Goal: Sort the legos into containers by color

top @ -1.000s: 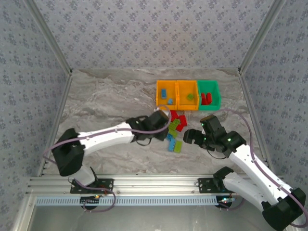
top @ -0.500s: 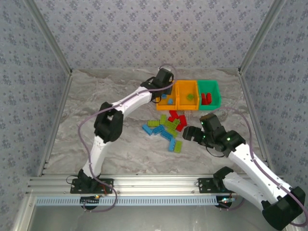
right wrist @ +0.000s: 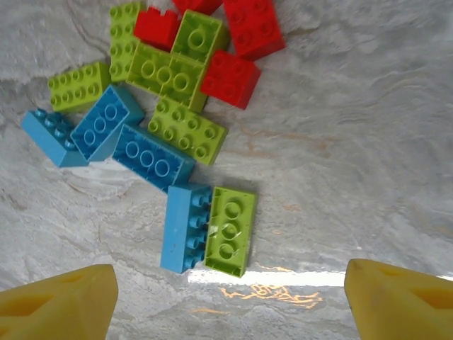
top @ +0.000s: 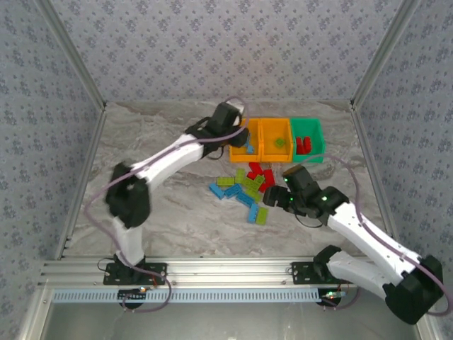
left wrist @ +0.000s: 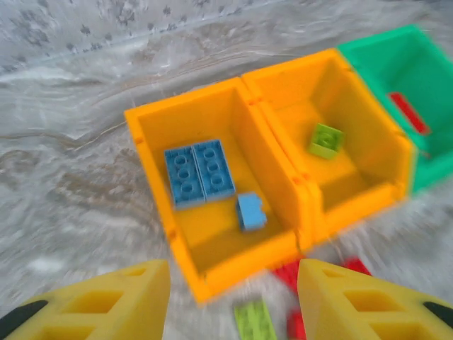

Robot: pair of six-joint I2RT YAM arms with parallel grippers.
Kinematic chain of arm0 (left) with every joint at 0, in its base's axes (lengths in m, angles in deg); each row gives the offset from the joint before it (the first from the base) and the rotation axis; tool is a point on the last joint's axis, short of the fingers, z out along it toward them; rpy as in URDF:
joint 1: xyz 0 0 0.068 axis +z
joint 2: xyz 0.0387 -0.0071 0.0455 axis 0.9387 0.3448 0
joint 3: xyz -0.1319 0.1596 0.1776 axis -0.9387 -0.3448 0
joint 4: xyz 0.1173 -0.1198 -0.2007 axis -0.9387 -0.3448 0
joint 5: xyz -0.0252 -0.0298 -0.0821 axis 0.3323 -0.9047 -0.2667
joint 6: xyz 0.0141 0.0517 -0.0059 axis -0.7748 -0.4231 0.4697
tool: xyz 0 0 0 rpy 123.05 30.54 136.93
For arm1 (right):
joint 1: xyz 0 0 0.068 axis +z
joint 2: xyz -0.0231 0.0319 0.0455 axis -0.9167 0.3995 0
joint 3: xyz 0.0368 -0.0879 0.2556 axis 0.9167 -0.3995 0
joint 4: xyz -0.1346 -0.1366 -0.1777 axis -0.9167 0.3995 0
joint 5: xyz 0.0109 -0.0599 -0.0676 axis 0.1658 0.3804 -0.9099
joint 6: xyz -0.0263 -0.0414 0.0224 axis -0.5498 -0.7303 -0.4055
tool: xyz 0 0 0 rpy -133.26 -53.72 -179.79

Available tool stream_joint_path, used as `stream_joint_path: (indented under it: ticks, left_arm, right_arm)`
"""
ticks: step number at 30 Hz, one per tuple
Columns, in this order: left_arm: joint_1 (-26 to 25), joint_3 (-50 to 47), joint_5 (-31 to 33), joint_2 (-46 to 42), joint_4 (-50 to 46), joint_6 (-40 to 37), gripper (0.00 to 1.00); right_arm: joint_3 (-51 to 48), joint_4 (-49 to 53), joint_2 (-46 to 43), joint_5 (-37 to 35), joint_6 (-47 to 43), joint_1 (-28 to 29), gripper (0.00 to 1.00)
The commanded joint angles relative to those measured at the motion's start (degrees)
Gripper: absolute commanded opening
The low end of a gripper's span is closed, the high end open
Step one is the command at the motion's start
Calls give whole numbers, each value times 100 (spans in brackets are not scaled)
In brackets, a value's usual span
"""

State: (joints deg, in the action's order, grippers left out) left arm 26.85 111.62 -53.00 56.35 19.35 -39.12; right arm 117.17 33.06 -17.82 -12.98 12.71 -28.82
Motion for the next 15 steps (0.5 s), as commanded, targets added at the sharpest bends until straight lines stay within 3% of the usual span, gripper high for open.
stream_joint_path:
  ticks: [1, 6, 11, 15]
  left_arm:
    - [-266, -1060, -116, -1901, 376, -801, 51]
    - [-480, -2463, -445, -4117, -609, -2189, 53]
    - [-492, -3408, -371, -5538, -1290, -3506, 63]
    - [-489, -4130, -348, -6006, -994, -4048, 92]
  right_arm:
    - [234, -394, 593, -185, 323, 495, 83]
    - [468, -704, 1760, -288, 440, 952, 69]
    - [842, -570, 2599, -653, 431, 1220, 57]
    - [1040, -435, 3051, -698, 396, 1285, 53]
